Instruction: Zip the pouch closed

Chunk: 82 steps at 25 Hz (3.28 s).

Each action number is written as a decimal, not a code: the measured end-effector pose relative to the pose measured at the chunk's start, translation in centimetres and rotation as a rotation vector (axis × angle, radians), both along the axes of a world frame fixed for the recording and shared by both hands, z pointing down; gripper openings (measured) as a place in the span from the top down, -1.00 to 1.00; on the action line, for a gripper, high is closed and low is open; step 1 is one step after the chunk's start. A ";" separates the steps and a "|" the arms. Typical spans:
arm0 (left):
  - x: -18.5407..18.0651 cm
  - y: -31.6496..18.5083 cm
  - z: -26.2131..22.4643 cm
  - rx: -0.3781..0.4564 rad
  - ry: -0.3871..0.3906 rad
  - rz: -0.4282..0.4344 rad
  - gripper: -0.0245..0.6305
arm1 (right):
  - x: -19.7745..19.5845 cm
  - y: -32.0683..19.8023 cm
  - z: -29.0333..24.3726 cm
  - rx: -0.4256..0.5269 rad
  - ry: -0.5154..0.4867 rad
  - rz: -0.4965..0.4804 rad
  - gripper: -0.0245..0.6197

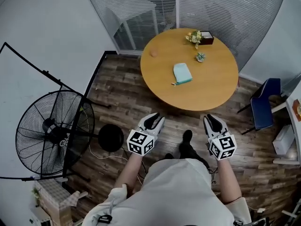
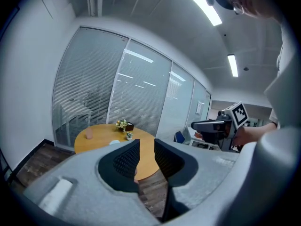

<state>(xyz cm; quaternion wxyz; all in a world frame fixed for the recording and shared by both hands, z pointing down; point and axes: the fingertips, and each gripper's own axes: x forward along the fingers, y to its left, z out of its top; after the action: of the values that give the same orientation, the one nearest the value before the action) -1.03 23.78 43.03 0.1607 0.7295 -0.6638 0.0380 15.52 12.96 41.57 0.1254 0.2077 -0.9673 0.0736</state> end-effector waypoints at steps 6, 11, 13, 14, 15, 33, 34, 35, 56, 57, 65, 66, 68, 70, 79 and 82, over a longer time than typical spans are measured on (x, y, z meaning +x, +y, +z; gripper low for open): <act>-2.1 -4.9 0.7 -0.013 0.008 -0.020 0.63 | -2.9 -5.6 1.0 -0.014 0.005 -0.041 0.72; -4.0 -10.4 1.1 -0.023 0.018 -0.047 0.63 | -5.3 -11.8 1.5 -0.038 0.011 -0.073 0.72; -4.8 -12.5 1.4 -0.028 0.017 -0.059 0.63 | -6.2 -14.1 2.1 -0.047 0.020 -0.089 0.72; -5.1 -13.6 1.5 -0.031 0.015 -0.064 0.63 | -6.6 -15.3 2.3 -0.051 0.024 -0.097 0.72; -5.4 -14.6 1.7 -0.034 0.014 -0.070 0.63 | -7.0 -16.5 2.5 -0.054 0.027 -0.106 0.72; -10.0 -24.1 5.5 -0.127 0.037 -0.138 0.62 | -12.5 -27.1 7.6 -0.142 0.073 -0.182 0.72; -10.3 -24.5 5.7 -0.131 0.040 -0.131 0.62 | -12.7 -27.3 7.9 -0.147 0.078 -0.177 0.72; -10.7 -24.8 6.0 -0.134 0.042 -0.121 0.62 | -13.1 -27.5 8.2 -0.153 0.083 -0.171 0.72; -18.5 -33.2 18.9 -0.311 0.017 0.343 0.62 | -22.4 -29.7 16.9 -0.260 0.220 0.009 0.72; -18.5 -33.5 20.0 -0.326 0.011 0.372 0.62 | -22.6 -29.7 17.6 -0.272 0.227 0.018 0.72; -17.9 -35.0 29.0 -0.457 -0.074 0.595 0.60 | -24.4 -29.2 24.2 -0.371 0.262 0.059 0.72; -17.8 -35.0 30.0 -0.475 -0.089 0.622 0.60 | -24.7 -29.0 25.0 -0.384 0.264 0.063 0.72; -17.6 -34.9 32.0 -0.507 -0.127 0.682 0.59 | -25.1 -28.7 26.5 -0.407 0.269 0.067 0.72; -17.3 -34.7 34.1 -0.539 -0.172 0.745 0.58 | -25.6 -28.3 28.1 -0.429 0.277 0.066 0.72; -16.5 -33.5 41.8 -0.640 -0.386 0.948 0.58 | -27.0 -25.8 35.8 -0.563 0.317 0.051 0.72; -16.6 -34.0 42.8 -0.629 -0.439 0.955 0.63 | -27.3 -25.6 37.5 -0.584 0.326 0.045 0.72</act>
<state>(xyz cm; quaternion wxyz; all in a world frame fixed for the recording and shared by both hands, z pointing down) -17.60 -10.26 85.85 0.1929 0.8391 -0.2382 0.4494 -11.82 -12.67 79.02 0.3310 0.1933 -0.8678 0.3162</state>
